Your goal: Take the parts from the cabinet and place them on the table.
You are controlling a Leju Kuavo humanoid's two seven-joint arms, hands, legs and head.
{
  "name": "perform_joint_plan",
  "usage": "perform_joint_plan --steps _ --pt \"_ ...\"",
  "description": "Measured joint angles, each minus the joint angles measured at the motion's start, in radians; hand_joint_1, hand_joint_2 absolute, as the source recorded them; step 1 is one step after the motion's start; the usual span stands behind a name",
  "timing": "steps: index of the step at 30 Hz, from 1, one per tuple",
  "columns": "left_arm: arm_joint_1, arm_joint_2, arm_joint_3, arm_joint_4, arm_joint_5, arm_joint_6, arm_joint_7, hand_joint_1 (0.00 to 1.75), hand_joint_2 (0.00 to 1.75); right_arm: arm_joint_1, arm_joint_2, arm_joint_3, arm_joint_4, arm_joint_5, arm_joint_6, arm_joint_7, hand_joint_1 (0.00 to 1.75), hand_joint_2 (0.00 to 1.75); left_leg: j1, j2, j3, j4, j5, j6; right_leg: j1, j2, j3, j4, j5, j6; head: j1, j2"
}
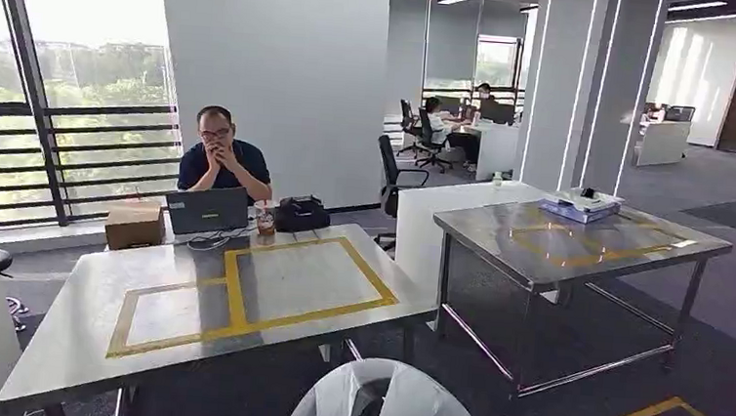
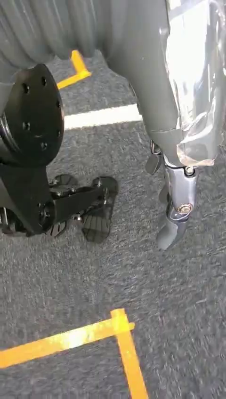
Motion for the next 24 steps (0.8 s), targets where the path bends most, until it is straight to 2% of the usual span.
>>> perform_joint_plan --steps 1,2,3,4,5,6,7,8,9,11,12,13,14,15,17,18,19,20,22,23,24 --pt "0.0 0.0 0.0 0.0 0.0 -0.003 0.0 0.0 1.75 -0.006 0.001 -0.001 -0.004 0.003 0.003 -0.001 1.75 1.75 0.002 0.001 -0.04 0.083 -0.035 -0.004 0.001 0.0 -0.001 0.0 0.0 0.0 -0.001 0.0" --pt "0.001 0.0 0.0 0.0 0.0 -0.003 0.0 0.0 1.75 -0.012 0.002 -0.001 -0.006 0.006 0.005 -0.002 1.75 1.75 0.004 0.003 -0.075 0.151 -0.055 -0.006 0.002 0.0 -0.001 0.0 0.0 0.0 0.0 0.0" --pt "0.001 0.0 0.001 0.0 0.001 -0.003 0.001 0.0 1.75 -0.02 0.003 -0.001 -0.009 0.01 0.005 -0.002 1.75 1.75 0.005 0.005 -0.094 0.182 -0.052 -0.007 0.003 0.0 0.0 0.0 -0.002 -0.002 -0.001 0.0" --pt "0.0 0.0 0.001 0.0 0.001 -0.004 0.001 0.0 1.75 -0.026 0.005 -0.001 -0.01 0.014 0.005 -0.002 1.75 1.75 0.005 0.005 -0.088 0.161 -0.032 -0.005 0.003 0.0 0.001 0.0 -0.002 -0.002 0.0 0.0" --pt "0.0 0.0 0.001 0.0 0.0 -0.004 0.001 0.0 1.75 -0.032 0.006 -0.001 -0.013 0.022 0.005 -0.004 1.75 1.75 0.004 0.005 -0.064 0.107 0.004 -0.002 0.004 0.0 0.003 0.0 -0.003 -0.002 0.0 0.0" --pt "0.0 0.0 0.002 0.0 0.0 -0.004 0.001 0.0 1.75 -0.04 0.007 -0.001 -0.017 0.029 0.005 -0.007 1.75 1.75 0.003 0.006 -0.018 0.008 0.056 0.004 0.006 0.001 0.006 0.0 -0.004 -0.001 0.0 0.0" --pt "0.0 0.0 0.003 0.0 0.0 -0.004 0.002 0.0 1.75 -0.046 0.007 -0.001 -0.022 0.034 0.005 -0.009 1.75 1.75 0.0 0.007 0.03 -0.089 0.097 0.015 0.006 0.001 0.008 0.0 -0.005 0.0 -0.001 0.0" --pt "-0.001 0.003 0.005 -0.001 -0.002 -0.005 0.002 0.0 1.75 -0.05 0.007 -0.001 -0.026 0.037 0.005 -0.015 1.75 1.75 -0.006 0.012 0.055 -0.136 0.088 0.022 0.006 0.0 0.009 -0.001 -0.005 0.002 0.0 0.0" --pt "-0.001 0.001 0.006 -0.001 -0.004 -0.006 0.003 0.0 1.75 -0.052 0.007 -0.001 -0.03 0.044 0.005 -0.024 1.75 1.75 -0.011 0.015 0.051 -0.14 0.087 0.025 0.011 0.0 0.006 -0.001 -0.006 0.007 0.001 0.0" --pt "0.001 0.001 0.014 -0.002 -0.005 -0.007 0.006 0.0 1.75 -0.055 0.008 0.0 -0.033 0.054 0.005 -0.033 1.75 1.75 -0.017 0.013 0.049 -0.139 0.086 0.029 0.004 -0.001 0.006 -0.003 -0.006 0.018 0.001 0.0" --pt "0.003 0.001 0.016 -0.002 -0.006 -0.01 0.007 0.0 1.75 -0.057 0.011 0.001 -0.039 0.061 0.005 -0.035 1.75 1.75 -0.019 0.012 0.05 -0.143 0.088 0.035 0.004 -0.001 0.009 -0.009 -0.004 0.024 0.0 0.0" --pt "0.004 0.001 0.019 -0.004 -0.01 -0.013 0.009 0.0 1.75 -0.059 0.015 0.003 -0.046 0.069 0.003 -0.033 1.75 1.75 -0.003 0.01 0.075 -0.172 0.105 0.046 0.007 -0.002 0.006 -0.003 -0.007 0.027 -0.001 0.0" --pt "0.005 -0.001 0.019 -0.006 -0.01 -0.015 0.01 0.0 1.75 -0.065 0.017 0.006 -0.05 0.075 -0.001 -0.031 1.75 1.75 -0.007 0.01 0.083 -0.183 0.107 0.049 0.009 -0.001 -0.004 0.024 -0.022 0.025 0.001 0.0" --pt "0.003 0.0 0.02 -0.006 -0.01 -0.016 0.01 0.0 1.75 -0.076 0.02 0.008 -0.052 0.076 -0.003 -0.03 1.75 1.75 -0.007 0.011 0.085 -0.183 0.111 0.053 0.009 0.0 -0.035 0.087 -0.052 0.018 0.002 0.0" --pt "0.004 -0.002 0.025 -0.006 -0.011 -0.023 0.014 0.0 1.75 -0.09 0.023 0.014 -0.052 0.078 -0.005 -0.026 1.75 1.75 -0.009 0.01 0.085 -0.182 0.109 0.055 0.008 0.001 -0.122 0.252 -0.111 0.016 0.003 0.0" --pt "0.005 -0.003 0.027 -0.006 -0.011 -0.023 0.015 0.0 1.75 -0.093 0.024 0.017 -0.052 0.079 -0.006 -0.025 1.75 1.75 -0.009 0.008 0.085 -0.182 0.108 0.055 0.008 0.0 -0.153 0.305 -0.123 0.02 0.003 0.0" --pt "0.006 -0.005 0.027 -0.006 -0.011 -0.024 0.017 0.0 1.75 -0.095 0.024 0.019 -0.052 0.079 -0.008 -0.023 1.75 1.75 -0.01 0.004 0.086 -0.181 0.107 0.055 0.008 0.0 -0.162 0.307 -0.114 0.027 0.004 0.0" --pt "0.008 -0.006 0.028 -0.007 -0.012 -0.024 0.018 0.0 1.75 -0.098 0.024 0.02 -0.052 0.079 -0.008 -0.023 1.75 1.75 -0.009 0.0 0.089 -0.181 0.105 0.053 0.007 0.0 -0.143 0.262 -0.088 0.035 0.005 0.0" --pt "0.013 -0.009 0.029 -0.009 -0.013 -0.025 0.023 0.0 1.75 -0.111 0.024 0.023 -0.052 0.075 -0.01 -0.023 1.75 1.75 -0.008 -0.006 0.094 -0.174 0.097 0.045 0.004 0.0 -0.053 0.068 -0.004 0.052 0.005 0.0" --pt "0.017 -0.01 0.03 -0.015 -0.013 -0.025 0.028 0.0 1.75 -0.117 0.024 0.026 -0.052 0.073 -0.011 -0.023 1.75 1.75 -0.009 -0.007 0.093 -0.166 0.09 0.039 0.003 0.0 -0.018 -0.013 0.019 0.048 0.006 0.0" --pt "0.019 -0.01 0.032 -0.019 -0.013 -0.025 0.032 0.0 1.75 -0.121 0.025 0.027 -0.052 0.071 -0.011 -0.023 1.75 1.75 -0.018 -0.008 0.089 -0.159 0.082 0.032 0.008 0.001 -0.008 -0.012 0.02 0.036 0.006 0.0"
